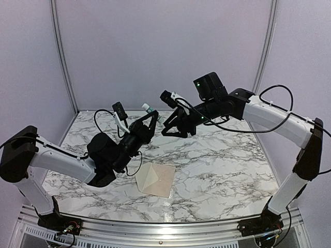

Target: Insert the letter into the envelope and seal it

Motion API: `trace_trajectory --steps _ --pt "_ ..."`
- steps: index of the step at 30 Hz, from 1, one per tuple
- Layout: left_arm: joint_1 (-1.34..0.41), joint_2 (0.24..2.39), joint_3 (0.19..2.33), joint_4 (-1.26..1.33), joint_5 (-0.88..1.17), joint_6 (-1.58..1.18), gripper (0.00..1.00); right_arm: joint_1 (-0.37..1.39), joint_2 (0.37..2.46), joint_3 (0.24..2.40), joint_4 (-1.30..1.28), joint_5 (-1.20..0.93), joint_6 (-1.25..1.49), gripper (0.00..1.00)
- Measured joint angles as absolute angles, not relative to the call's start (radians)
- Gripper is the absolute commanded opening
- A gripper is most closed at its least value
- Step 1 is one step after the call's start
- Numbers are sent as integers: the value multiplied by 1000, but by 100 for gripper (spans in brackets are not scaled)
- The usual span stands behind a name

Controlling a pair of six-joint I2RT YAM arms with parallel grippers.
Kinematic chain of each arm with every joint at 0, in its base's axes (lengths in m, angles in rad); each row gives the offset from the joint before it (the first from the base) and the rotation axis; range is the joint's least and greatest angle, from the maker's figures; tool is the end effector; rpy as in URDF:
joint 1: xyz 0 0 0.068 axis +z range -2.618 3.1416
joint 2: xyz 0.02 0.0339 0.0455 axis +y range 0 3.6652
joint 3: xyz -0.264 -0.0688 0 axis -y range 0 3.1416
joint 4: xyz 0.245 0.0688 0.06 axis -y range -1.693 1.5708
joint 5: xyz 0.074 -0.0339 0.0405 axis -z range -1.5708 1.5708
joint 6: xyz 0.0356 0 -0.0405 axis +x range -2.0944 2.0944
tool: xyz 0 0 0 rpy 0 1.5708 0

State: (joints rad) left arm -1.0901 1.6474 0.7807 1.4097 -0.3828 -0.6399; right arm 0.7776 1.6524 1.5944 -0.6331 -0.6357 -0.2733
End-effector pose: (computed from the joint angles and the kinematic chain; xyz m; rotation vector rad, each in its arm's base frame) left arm 0.1672 -0.2919 0.2841 -0.1233 1.1640 -1.3536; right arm 0.2479 0.2737 0.3569 -1.4349 1.7779 0.9844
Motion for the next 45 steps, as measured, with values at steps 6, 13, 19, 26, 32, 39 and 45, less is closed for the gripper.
trace_trajectory --steps 6,13,19,26,32,39,45 --pt "-1090 1648 781 1410 -421 -640 0 830 1605 1578 -603 -383 -321 54" --pt "-1090 1651 781 1410 -432 -645 0 885 1633 1609 -598 -267 -335 54" --pt "-1090 1651 781 1410 -438 -645 0 896 1663 1648 -593 -251 -333 50" --pt "-1090 1660 781 1409 -439 -648 0 906 1666 1654 -592 -252 -336 42" --pt "-1090 1662 781 1409 -439 -649 0 906 1666 1654 -592 -253 -338 21" --pt "-1089 1662 781 1409 -445 -651 35 907 1666 1654 -592 -258 -328 12" --pt "-1087 1604 736 1301 -452 -645 51 881 1667 1652 -594 -289 -323 10"
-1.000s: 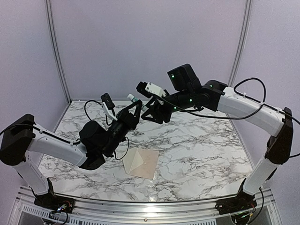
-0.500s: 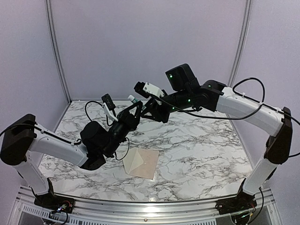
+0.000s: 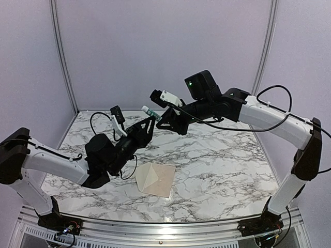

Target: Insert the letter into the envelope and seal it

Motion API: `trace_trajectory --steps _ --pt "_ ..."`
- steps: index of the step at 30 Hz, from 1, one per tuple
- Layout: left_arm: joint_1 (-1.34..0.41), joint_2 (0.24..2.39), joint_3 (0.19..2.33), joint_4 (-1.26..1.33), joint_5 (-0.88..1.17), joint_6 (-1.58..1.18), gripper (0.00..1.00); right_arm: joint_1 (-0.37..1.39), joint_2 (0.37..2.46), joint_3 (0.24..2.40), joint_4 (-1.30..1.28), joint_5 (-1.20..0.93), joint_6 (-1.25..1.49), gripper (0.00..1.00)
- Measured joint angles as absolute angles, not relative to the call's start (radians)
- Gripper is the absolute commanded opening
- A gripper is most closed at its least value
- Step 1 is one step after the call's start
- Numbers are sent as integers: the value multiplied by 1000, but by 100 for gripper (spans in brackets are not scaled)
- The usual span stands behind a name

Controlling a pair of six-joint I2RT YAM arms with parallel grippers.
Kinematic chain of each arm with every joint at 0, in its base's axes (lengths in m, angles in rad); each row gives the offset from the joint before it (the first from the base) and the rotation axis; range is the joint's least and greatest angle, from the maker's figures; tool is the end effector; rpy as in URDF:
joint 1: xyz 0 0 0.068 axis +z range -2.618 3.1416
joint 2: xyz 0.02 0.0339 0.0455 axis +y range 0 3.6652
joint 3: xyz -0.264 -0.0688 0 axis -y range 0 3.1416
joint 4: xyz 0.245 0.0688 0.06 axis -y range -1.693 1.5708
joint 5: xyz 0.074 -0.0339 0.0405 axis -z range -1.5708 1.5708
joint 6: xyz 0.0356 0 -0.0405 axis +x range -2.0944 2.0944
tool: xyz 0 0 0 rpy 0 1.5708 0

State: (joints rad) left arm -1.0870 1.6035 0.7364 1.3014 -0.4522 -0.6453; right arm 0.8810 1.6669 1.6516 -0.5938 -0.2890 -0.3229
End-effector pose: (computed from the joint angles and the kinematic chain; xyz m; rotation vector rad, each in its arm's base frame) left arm 0.1668 -0.2841 0.2740 -0.1595 1.2698 -1.2572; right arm 0.2339 0.2995 0.3707 -1.3925 1.7301 0.6280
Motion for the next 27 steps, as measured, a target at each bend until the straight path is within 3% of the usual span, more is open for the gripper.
trace_trajectory --steps 6,12,17,23,27 --pt "-1087 1335 667 940 -469 -533 53 790 1653 1586 -593 -370 -324 10" --pt "-1092 1169 780 473 -453 -172 48 770 1652 1486 -602 -473 -325 7" --pt "-1171 1201 1008 102 -488 198 47 770 1653 1449 -617 -568 -318 7" --pt "-1365 1320 1087 -70 -691 662 47 778 1663 1435 -640 -699 -298 8" --pt "-1404 1419 1081 -117 -805 891 48 792 1666 1412 -651 -757 -288 8"
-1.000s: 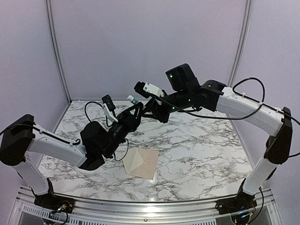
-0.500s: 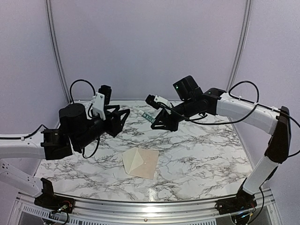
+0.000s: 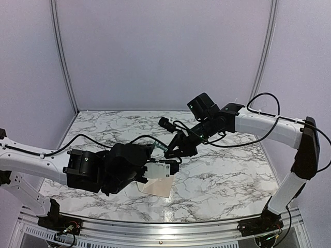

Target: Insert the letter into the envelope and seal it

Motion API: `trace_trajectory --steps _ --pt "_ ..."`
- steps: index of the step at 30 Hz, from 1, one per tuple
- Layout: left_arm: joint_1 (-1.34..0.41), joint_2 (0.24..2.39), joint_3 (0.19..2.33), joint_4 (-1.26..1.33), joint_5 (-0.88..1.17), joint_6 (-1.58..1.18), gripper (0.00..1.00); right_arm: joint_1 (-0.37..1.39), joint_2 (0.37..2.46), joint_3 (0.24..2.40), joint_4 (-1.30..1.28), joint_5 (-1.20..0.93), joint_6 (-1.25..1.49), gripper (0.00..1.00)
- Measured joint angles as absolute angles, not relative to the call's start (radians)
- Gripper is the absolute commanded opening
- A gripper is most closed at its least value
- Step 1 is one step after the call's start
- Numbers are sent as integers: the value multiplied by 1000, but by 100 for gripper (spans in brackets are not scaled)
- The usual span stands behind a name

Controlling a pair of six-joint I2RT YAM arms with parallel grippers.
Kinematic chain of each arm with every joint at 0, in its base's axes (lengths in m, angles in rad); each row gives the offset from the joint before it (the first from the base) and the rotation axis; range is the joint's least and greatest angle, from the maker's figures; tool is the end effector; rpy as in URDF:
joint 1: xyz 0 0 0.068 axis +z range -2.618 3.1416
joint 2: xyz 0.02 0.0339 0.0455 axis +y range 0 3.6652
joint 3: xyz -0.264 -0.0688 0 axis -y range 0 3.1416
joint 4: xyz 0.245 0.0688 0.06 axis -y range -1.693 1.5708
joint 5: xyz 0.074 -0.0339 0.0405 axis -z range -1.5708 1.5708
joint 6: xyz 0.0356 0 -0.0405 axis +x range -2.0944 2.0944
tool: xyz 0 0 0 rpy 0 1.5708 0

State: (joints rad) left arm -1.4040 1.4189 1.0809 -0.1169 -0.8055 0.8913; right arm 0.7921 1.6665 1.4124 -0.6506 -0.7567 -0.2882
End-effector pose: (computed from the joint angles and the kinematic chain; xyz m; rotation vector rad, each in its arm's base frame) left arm 0.0784 -0.3110 0.3065 1.4793 1.2037 0.4679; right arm 0.2349 0.2728 0.2942 -1.5460 1.9244 1.1523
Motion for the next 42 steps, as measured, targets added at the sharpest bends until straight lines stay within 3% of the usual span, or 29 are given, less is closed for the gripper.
trace_trajectory --steps 12,27,30,35,42 --pt "-1419 1434 958 105 -972 1274 47 831 1666 1388 -672 -810 -286 9" --pt "-1419 1472 933 220 -987 1393 12 835 1672 1388 -714 -846 -288 10" --pt "-1419 1484 928 230 -994 1403 4 834 1678 1388 -725 -844 -289 19" --pt "-1416 1492 928 243 -993 1363 0 825 1678 1396 -743 -853 -309 46" --pt "-1404 1492 935 207 -962 1052 0 699 1634 1502 -836 -838 -430 61"
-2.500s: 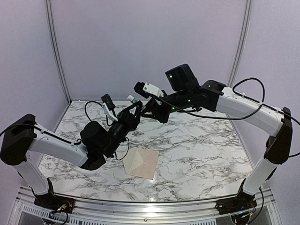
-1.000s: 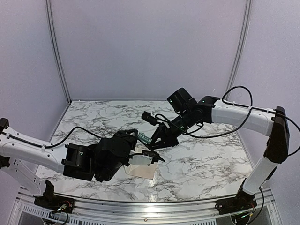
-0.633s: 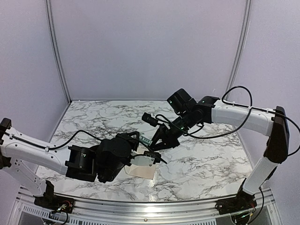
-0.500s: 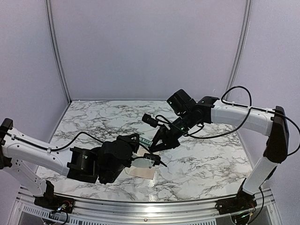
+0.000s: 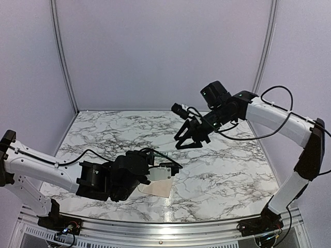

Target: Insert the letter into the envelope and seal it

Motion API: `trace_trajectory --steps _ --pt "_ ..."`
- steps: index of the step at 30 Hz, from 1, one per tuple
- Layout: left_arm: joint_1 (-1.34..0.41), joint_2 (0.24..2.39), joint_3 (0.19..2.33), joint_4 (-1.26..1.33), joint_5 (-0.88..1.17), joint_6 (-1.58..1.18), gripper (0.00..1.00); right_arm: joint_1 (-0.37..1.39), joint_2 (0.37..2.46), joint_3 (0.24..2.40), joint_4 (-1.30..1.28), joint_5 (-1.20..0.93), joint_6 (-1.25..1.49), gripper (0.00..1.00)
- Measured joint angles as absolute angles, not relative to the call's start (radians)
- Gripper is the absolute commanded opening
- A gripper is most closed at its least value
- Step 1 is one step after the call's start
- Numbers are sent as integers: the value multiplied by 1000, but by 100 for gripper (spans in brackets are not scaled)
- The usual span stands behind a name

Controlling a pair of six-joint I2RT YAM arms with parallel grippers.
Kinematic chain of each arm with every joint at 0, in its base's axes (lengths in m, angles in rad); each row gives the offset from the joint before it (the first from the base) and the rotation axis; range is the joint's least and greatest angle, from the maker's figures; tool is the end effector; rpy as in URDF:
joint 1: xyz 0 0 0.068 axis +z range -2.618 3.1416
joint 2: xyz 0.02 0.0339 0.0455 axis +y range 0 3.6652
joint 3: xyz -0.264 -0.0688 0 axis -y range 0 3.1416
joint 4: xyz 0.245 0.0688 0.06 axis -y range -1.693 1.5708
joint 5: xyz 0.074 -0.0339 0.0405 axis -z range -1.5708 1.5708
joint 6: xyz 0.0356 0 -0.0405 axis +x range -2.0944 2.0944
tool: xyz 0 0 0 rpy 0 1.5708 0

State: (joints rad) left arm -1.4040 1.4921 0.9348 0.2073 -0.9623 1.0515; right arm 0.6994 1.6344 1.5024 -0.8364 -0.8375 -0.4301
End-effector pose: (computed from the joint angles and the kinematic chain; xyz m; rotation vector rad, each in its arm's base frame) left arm 0.0832 -0.3181 0.2657 1.3981 1.1614 0.6681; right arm 0.2454 0.2410 0.3236 -1.5762 1.8633 1.1671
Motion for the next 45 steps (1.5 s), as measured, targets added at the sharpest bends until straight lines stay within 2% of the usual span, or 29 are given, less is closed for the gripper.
trace_trajectory --steps 5,9,15,19,25,34,45 --pt "-1388 1497 970 94 -808 680 0 624 1503 1512 -855 -768 -556 60" --pt "-1352 1496 969 63 -588 408 0 625 1404 1460 -857 -723 -669 58" --pt "-1288 1449 923 96 -292 181 0 645 1393 1417 -928 -712 -812 57" --pt "-1259 1423 904 131 -158 91 0 726 1395 1405 -952 -706 -845 57" --pt "-1243 1419 903 157 -59 22 0 834 1409 1387 -945 -692 -834 57" --pt "-1242 1419 903 161 -19 -20 1 860 1448 1386 -926 -681 -797 56" --pt "-1242 1419 903 170 -15 -19 0 875 1460 1370 -905 -689 -772 47"
